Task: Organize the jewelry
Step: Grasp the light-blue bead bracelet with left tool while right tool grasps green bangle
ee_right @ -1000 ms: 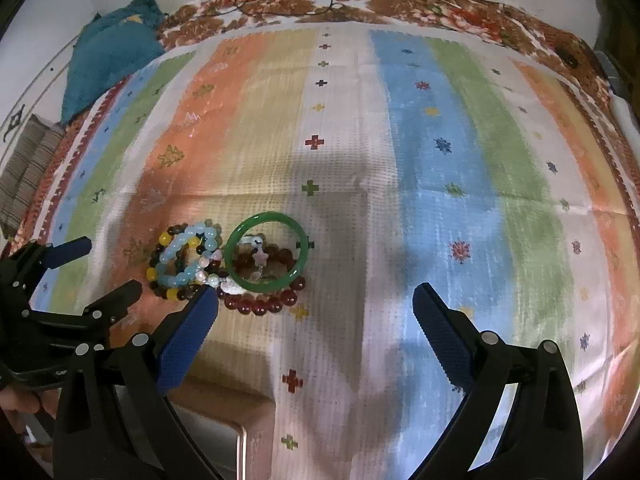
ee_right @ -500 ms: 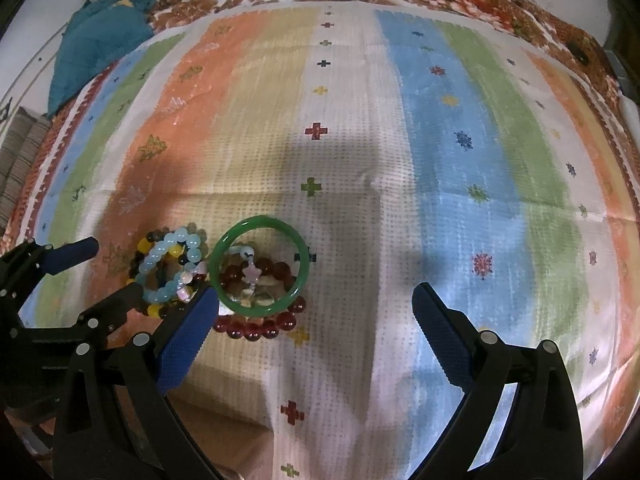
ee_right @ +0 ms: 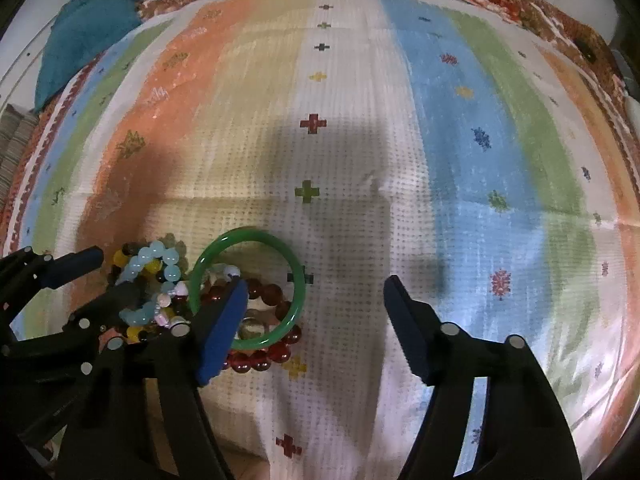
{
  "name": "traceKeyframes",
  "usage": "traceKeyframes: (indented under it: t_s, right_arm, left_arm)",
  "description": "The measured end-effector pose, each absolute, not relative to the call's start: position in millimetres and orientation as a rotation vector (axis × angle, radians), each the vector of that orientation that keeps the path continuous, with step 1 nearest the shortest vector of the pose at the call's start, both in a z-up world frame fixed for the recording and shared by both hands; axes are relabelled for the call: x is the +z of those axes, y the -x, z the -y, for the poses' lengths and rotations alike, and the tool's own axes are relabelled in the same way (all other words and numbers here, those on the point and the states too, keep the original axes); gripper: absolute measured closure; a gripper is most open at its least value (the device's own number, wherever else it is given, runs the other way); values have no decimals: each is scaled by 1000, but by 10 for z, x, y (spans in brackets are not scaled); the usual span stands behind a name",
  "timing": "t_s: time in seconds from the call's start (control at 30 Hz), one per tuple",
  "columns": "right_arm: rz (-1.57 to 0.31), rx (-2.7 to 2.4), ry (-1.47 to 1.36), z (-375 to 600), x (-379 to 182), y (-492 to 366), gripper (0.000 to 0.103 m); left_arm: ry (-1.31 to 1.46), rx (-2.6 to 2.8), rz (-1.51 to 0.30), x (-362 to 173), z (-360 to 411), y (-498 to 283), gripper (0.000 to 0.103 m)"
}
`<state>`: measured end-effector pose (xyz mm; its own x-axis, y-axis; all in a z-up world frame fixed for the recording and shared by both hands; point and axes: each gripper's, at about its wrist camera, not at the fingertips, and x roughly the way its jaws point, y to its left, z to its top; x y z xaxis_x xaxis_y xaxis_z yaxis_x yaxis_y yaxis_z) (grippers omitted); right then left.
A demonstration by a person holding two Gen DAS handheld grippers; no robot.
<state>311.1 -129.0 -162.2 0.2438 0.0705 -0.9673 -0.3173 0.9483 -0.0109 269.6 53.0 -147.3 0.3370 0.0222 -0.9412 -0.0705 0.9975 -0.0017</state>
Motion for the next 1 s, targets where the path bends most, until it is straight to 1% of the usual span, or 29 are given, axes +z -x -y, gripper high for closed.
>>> traceKeyframes:
  t_s: [0.13, 0.17, 0.23, 0.27, 0.3, 0.33, 0.43, 0.5, 0.53, 0.57, 0.63, 0.67, 1.0]
  right_arm:
    - [-1312, 272, 222, 1280, -1677, -3150, 46]
    - [-1312, 272, 225, 1278, -1684, -3155, 49]
    - [-1311, 271, 230, 1275, -1701, -3171, 55]
    - [-1315, 274, 231, 1268, -1719, -3178, 59]
    - [-1319, 279, 230, 1259, -1737, -3183, 62]
    - [-1319, 280, 233, 1254, -1747, -3184, 66]
    - [-1319, 282, 249, 1232, -1778, -3190, 71]
    - [-1319, 286, 253, 1227, -1794, -3190, 73]
    - [-1318, 290, 254, 1225, -1798, -3187, 78]
    - [-1318, 292, 254, 1226, -1801, -3183, 85]
    - [-1320, 295, 252, 1224, -1795, -3186, 93]
    - [-1320, 296, 252, 1228, -1791, -3185, 94]
    - [-1286, 307, 244, 1253, -1603, -3095, 94]
  left_arm:
    - [31, 54, -1234, -1549, -533, -2718, 67]
    - [31, 52, -1236, -1568, -541, -2725, 70]
    - [30, 53, -1232, -1584, -553, -2745, 72]
    - [37, 45, -1225, -1580, -555, -2750, 75]
    - [45, 32, -1225, -1585, -549, -2759, 81]
    - [47, 24, -1230, -1597, -541, -2764, 83]
    - [16, 28, -1242, -1646, -502, -2776, 85]
    - [11, 32, -1257, -1693, -499, -2777, 89]
    - [15, 30, -1253, -1694, -498, -2765, 89]
    - [13, 31, -1246, -1683, -496, -2756, 92]
    - [7, 40, -1238, -1655, -501, -2750, 92]
    - [11, 39, -1235, -1639, -505, -2739, 92]
    - [43, 37, -1174, -1317, -515, -2615, 92]
